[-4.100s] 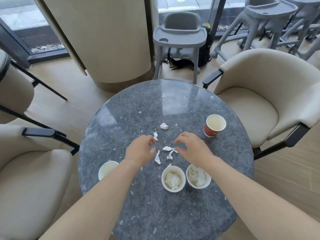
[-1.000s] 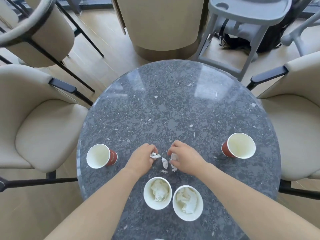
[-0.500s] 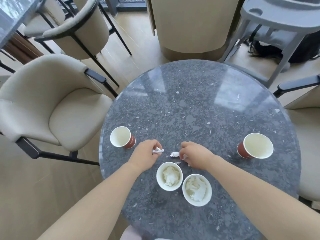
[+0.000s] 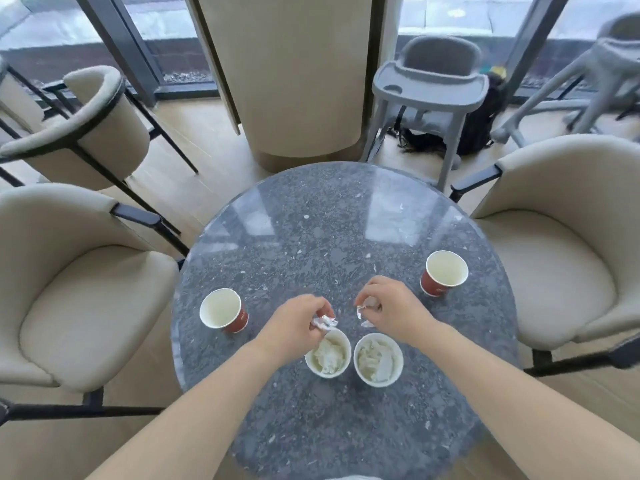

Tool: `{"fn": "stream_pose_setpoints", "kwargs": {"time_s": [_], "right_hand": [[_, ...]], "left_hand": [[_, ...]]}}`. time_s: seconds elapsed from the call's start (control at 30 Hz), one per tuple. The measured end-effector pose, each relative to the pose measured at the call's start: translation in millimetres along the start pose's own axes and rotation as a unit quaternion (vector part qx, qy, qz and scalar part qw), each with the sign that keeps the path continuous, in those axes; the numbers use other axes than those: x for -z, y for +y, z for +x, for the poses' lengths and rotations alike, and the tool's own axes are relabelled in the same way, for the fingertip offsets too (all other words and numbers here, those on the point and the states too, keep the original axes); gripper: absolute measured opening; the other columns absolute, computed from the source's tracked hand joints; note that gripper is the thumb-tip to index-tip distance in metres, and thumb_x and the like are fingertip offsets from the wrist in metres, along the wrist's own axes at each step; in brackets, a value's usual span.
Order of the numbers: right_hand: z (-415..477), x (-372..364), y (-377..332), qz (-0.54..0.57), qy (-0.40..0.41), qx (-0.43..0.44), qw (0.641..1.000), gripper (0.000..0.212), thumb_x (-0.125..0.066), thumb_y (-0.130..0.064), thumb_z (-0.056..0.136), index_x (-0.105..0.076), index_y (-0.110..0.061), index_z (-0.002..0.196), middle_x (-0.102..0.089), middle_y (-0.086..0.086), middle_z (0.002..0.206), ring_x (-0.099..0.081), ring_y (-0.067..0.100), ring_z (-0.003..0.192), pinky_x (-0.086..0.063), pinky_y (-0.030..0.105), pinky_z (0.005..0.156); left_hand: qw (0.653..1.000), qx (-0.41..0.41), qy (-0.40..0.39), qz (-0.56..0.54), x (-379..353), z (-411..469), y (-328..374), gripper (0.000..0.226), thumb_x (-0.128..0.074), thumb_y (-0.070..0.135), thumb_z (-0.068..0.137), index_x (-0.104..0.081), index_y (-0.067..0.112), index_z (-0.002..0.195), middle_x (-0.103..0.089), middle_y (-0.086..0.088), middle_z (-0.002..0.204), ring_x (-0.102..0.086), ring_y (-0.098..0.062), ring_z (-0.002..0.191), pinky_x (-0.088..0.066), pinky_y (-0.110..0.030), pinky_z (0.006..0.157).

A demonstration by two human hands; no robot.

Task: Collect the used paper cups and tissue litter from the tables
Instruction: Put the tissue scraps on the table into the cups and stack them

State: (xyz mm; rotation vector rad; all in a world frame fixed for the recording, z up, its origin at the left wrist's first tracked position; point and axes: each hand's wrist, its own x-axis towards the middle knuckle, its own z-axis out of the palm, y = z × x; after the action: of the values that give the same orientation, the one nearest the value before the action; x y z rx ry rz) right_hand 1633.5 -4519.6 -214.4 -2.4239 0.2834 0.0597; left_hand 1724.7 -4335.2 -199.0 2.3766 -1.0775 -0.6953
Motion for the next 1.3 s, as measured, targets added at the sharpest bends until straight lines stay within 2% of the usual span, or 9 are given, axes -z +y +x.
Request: {"fn": "stream_pose_setpoints", "kwargs": {"time_s": [0.1, 0.2, 0.4, 0.5, 0.63, 0.8, 0.93, 1.07, 1.3], "right_hand": [[-17, -3, -13, 0.009, 0.029, -0.017, 0.999, 0.012, -0.064, -0.005, 0.078, -0.07, -0.015, 0.084, -0.058, 0.0, 0.09, -0.049, 0.012, 0.072, -0.045, 0.026, 0.073], [-34, -11, -23, 0.006, 0.044, -0.036, 0.998, 0.011, -0.065, -0.008, 0.078, -0.069, -0.016, 0.084, -0.058, -0.003, 0.091, -0.05, 0.01, 0.07, -0.042, 0.02, 0.07], [-66, -24, -32, -0.018, 0.038, -0.077, 0.996, 0.01, -0.063, -0.015, 0.08, -0.068, -0.021, 0.086, -0.057, -0.009, 0.097, -0.048, 0.005, 0.079, -0.033, 0.015, 0.069], [-76, -24, -35, -0.019, 0.034, -0.096, 0.995, 0.009, -0.064, -0.021, 0.08, -0.066, -0.025, 0.087, -0.056, -0.012, 0.099, -0.051, 0.008, 0.09, -0.039, 0.021, 0.077], [-79, -20, -38, -0.005, 0.056, -0.109, 0.992, 0.008, -0.066, -0.025, 0.078, -0.067, -0.025, 0.086, -0.057, -0.013, 0.096, -0.053, 0.01, 0.091, -0.043, 0.025, 0.081], [-70, -11, -34, -0.002, 0.065, -0.101, 0.993, 0.005, -0.066, -0.023, 0.077, -0.067, -0.023, 0.082, -0.058, -0.011, 0.091, -0.05, 0.002, 0.08, -0.038, 0.02, 0.072], [-64, -3, -28, -0.005, 0.03, -0.08, 0.996, 0.003, -0.067, -0.023, 0.075, -0.065, -0.022, 0.077, -0.054, -0.011, 0.08, -0.044, 0.001, 0.07, -0.034, 0.019, 0.069], [-65, 3, -18, -0.038, -0.03, -0.051, 0.998, 0.015, -0.069, -0.026, 0.074, -0.067, -0.018, 0.086, -0.058, -0.004, 0.086, -0.043, 0.006, 0.07, -0.03, 0.015, 0.067], [-37, 16, -1, -0.026, -0.003, -0.031, 0.999, 0.018, -0.068, -0.026, 0.077, -0.068, -0.016, 0.092, -0.06, -0.002, 0.087, -0.052, 0.012, 0.079, -0.039, 0.019, 0.072]], "left_hand": [[0.998, -0.028, -0.051, 0.0, -2, -10, 2, 0.031, -0.059, 0.009, 0.079, -0.06, 0.02, 0.107, -0.058, 0.003, 0.1, -0.055, -0.013, 0.082, -0.047, -0.03, 0.081], [0.996, -0.044, -0.076, 0.01, -2, -18, -3, 0.036, -0.057, 0.006, 0.079, -0.057, 0.022, 0.112, -0.056, 0.003, 0.105, -0.054, -0.012, 0.085, -0.048, -0.033, 0.084], [0.993, -0.08, -0.069, 0.045, 0, -18, -9, 0.033, -0.055, 0.008, 0.081, -0.058, 0.022, 0.11, -0.055, 0.002, 0.108, -0.053, -0.017, 0.102, -0.044, -0.034, 0.09], [0.993, -0.087, -0.064, 0.047, -2, -16, -9, 0.031, -0.056, 0.013, 0.083, -0.056, 0.026, 0.112, -0.052, 0.005, 0.113, -0.05, -0.015, 0.106, -0.045, -0.036, 0.09], [0.993, -0.087, -0.053, 0.057, -3, -11, -10, 0.027, -0.055, 0.02, 0.085, -0.056, 0.028, 0.111, -0.05, 0.006, 0.112, -0.05, -0.014, 0.102, -0.047, -0.035, 0.084], [0.996, -0.078, -0.035, 0.028, 1, 2, -11, 0.019, -0.056, 0.024, 0.087, -0.059, 0.028, 0.106, -0.054, 0.006, 0.11, -0.053, -0.011, 0.1, -0.047, -0.033, 0.086], [0.997, -0.07, -0.022, 0.02, 6, 17, -10, 0.019, -0.057, 0.023, 0.087, -0.059, 0.027, 0.105, -0.053, 0.007, 0.109, -0.054, -0.01, 0.096, -0.046, -0.031, 0.087], [0.998, -0.058, -0.023, 0.018, 3, 28, -8, 0.021, -0.057, 0.022, 0.087, -0.058, 0.026, 0.108, -0.052, 0.006, 0.108, -0.054, -0.013, 0.094, -0.046, -0.032, 0.087], [0.998, -0.023, -0.043, 0.042, -8, 44, -11, 0.02, -0.057, 0.023, 0.087, -0.059, 0.024, 0.107, -0.054, 0.003, 0.106, -0.055, -0.015, 0.095, -0.044, -0.03, 0.086]]}}
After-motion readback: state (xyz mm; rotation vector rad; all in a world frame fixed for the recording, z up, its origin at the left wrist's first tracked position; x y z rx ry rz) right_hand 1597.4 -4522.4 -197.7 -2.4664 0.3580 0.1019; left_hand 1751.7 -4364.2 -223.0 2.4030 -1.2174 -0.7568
